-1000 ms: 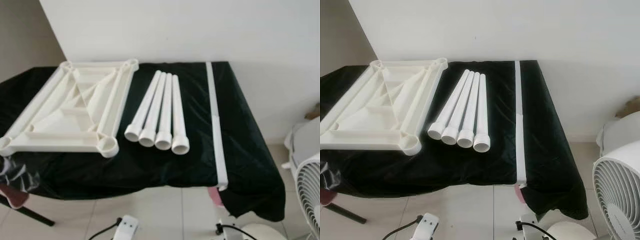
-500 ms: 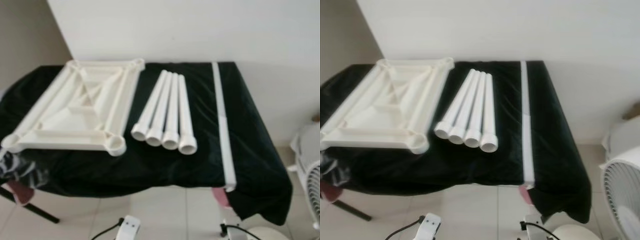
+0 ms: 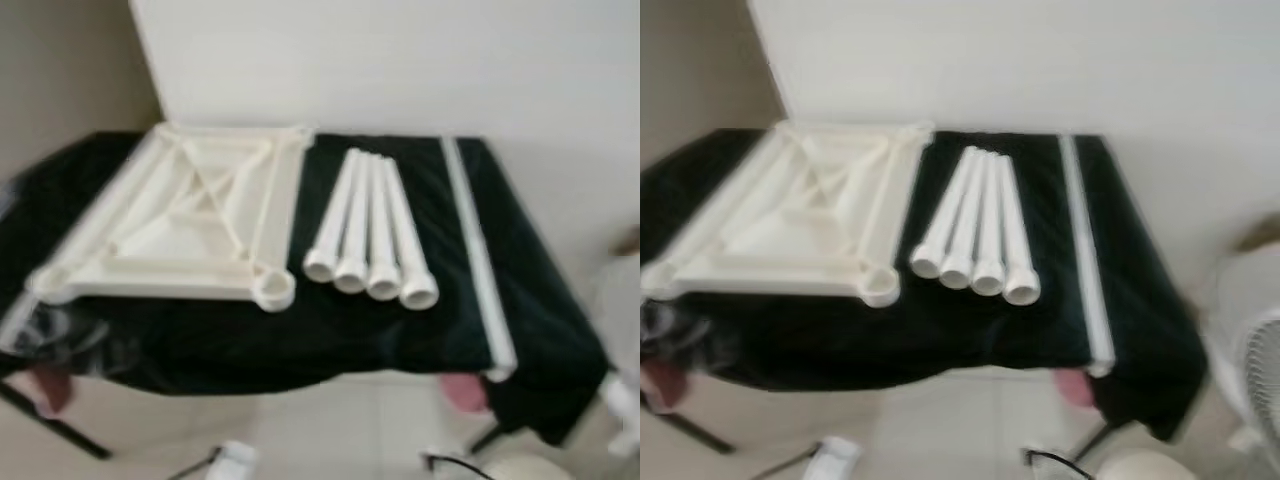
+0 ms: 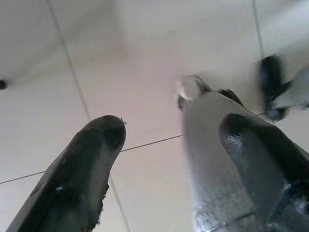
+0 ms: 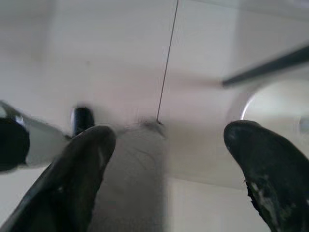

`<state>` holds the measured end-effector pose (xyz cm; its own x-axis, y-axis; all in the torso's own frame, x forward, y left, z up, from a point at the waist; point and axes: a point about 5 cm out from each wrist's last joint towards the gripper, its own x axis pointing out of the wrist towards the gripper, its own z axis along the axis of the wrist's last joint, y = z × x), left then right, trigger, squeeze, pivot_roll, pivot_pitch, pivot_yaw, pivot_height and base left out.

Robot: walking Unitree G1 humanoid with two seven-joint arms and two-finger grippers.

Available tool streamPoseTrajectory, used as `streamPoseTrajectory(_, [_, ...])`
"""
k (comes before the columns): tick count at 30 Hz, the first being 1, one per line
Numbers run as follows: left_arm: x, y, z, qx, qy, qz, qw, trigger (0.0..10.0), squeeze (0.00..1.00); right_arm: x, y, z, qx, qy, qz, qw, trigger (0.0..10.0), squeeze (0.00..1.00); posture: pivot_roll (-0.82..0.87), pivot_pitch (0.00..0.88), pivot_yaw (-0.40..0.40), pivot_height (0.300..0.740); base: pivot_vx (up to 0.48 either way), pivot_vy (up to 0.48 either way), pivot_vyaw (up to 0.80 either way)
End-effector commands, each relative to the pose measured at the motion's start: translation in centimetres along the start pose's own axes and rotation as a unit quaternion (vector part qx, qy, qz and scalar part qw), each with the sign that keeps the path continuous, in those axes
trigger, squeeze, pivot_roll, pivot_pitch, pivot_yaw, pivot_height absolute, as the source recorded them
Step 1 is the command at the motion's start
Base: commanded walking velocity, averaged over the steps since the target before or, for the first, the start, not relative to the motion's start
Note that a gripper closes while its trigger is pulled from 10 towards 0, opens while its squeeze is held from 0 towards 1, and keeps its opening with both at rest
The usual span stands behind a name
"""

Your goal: Building children table

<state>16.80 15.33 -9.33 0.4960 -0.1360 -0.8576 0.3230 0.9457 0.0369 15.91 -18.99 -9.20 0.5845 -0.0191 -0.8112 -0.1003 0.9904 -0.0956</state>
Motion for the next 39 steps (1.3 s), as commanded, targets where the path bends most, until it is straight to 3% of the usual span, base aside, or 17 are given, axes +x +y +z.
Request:
streamPoseTrajectory(1, [-0.04,-0.53,-0.77,-0.005,0.014,-0.002,1.0,10.0,0.0,-0.25,-0.14,-1.07,0.004,0.02,-0.003,1.0,10.0,0.0,-0.02,0.0,0.037,0.74,0.0,0.398,0.0])
streamPoseTrajectory(14, [-0.09,-0.6,-1.04,-0.001,0.017,0.0,1.0,10.0,0.0,-0.37,-0.14,-1.47,0.003,0.024,-0.003,1.0,10.0,0.0,-0.02,0.0,0.037,0.74,0.0,0.387,0.0])
streamPoseTrajectory(30, [-0.12,-0.77,-1.05,0.026,0.008,-0.004,1.0,10.0,0.0,-0.52,-0.21,-1.83,0.006,0.022,-0.007,1.0,10.0,0.0,-0.01,0.0,0.041,0.74,0.0,0.0,0.0])
streamPoseTrajectory(39, [-0.16,-1.14,-0.84,0.009,-0.014,-0.026,1.0,10.0,0.0,-0.6,-0.19,-1.81,0.015,0.008,-0.006,1.0,10.0,0.0,-0.01,0.0,0.038,0.74,0.0,0.0,0.0])
